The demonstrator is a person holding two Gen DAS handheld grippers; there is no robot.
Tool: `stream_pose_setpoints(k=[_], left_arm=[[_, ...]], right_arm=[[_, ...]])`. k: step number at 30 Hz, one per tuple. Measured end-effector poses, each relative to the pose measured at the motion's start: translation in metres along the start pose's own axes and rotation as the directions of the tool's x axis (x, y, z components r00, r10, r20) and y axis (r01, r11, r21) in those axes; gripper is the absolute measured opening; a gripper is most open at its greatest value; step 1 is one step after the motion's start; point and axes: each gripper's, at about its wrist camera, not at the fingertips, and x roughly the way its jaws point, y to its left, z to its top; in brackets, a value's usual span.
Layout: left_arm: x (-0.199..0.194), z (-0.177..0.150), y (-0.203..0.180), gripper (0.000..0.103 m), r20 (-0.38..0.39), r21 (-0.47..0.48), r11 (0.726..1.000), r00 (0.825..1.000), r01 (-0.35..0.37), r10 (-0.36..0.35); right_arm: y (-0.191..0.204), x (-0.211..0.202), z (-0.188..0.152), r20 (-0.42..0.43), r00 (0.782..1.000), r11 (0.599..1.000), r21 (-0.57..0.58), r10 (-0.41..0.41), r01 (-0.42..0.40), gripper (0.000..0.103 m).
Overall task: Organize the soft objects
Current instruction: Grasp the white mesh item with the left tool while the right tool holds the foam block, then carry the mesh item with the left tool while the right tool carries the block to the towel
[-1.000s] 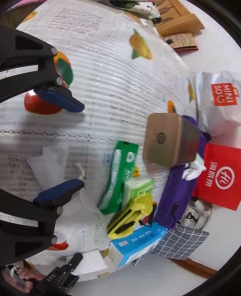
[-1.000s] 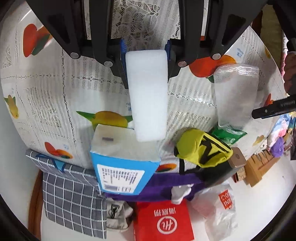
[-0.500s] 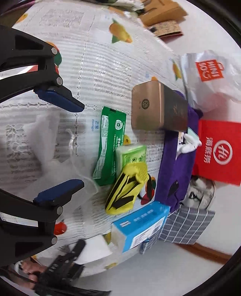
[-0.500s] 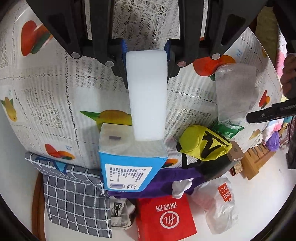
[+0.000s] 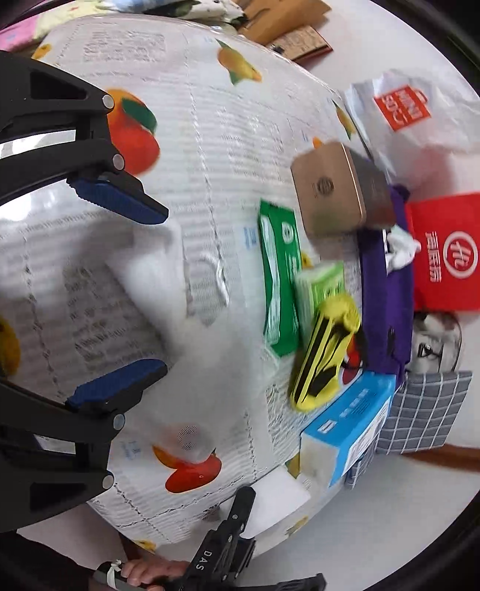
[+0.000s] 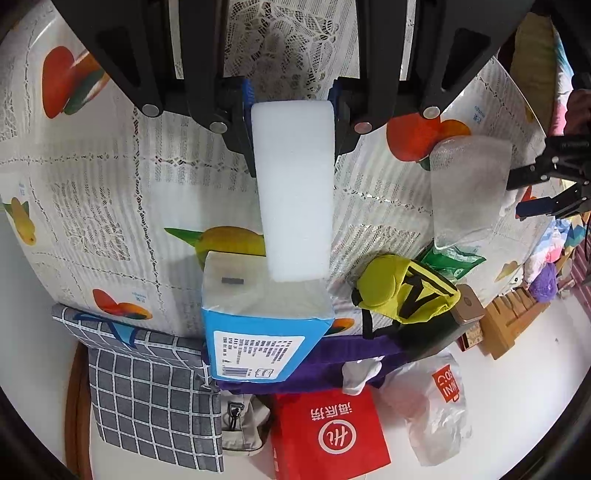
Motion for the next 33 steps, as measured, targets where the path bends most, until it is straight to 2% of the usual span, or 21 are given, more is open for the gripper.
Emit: stream_pose_setpoints(k=[4, 6, 8, 9, 11, 14, 18, 23, 33], left_arm=[[0.013, 0.008, -0.01, 0.074, 0.015, 0.005, 1.0, 1.0, -0.016, 0.016], [0.016, 0.012, -0.012, 0.071, 0.031, -0.004, 1.0, 1.0, 0.001, -0.001], [0.015, 0.013, -0.012, 0.043, 0.059, -0.012, 1.0, 0.998, -0.013, 0.014], [0.015, 0.014, -0.012, 0.038, 0.066, -0.008, 1.0, 0.997, -0.03, 0.03], [0.012, 0.013, -0.008, 0.018, 0.061, -0.011, 1.0, 0.998, 0.005, -0.004], [0.009, 0.013, 0.006, 0.015, 0.047, -0.055, 0.997, 0.997, 0.059, -0.056], [0.003, 0.007, 0.029, 0.014, 0.055, -0.118, 0.992, 0.998, 0.037, -0.031], [-0.007, 0.002, 0.055, 0.014, 0.079, -0.189, 0.981, 0.996, 0.053, -0.038], [-0.026, 0.014, 0.08, 0.014, 0.132, -0.25, 0.965, 0.99, 0.076, -0.044]], right_arm=[[0.003, 0.001, 0.0, -0.007, 1.0, 1.0, -0.004, -0.016, 0.016, 0.03], [0.004, 0.002, 0.0, -0.011, 1.0, 1.0, -0.009, -0.027, 0.027, 0.03], [0.005, 0.002, 0.001, -0.016, 0.999, 0.999, -0.012, -0.038, 0.038, 0.03], [0.005, 0.002, 0.001, -0.019, 0.999, 0.999, -0.013, -0.042, 0.042, 0.03], [0.006, 0.003, 0.002, -0.027, 0.998, 0.999, -0.013, -0.054, 0.053, 0.03], [0.007, 0.003, 0.005, -0.043, 0.997, 0.998, -0.008, -0.064, 0.064, 0.03], [0.01, 0.001, 0.008, -0.052, 0.996, 0.997, -0.001, -0.075, 0.075, 0.029], [0.016, -0.012, 0.019, -0.036, 0.997, 0.998, -0.003, -0.063, 0.063, 0.029], [0.026, -0.042, 0.046, 0.029, 0.999, 0.999, 0.001, -0.032, 0.032, 0.029]])
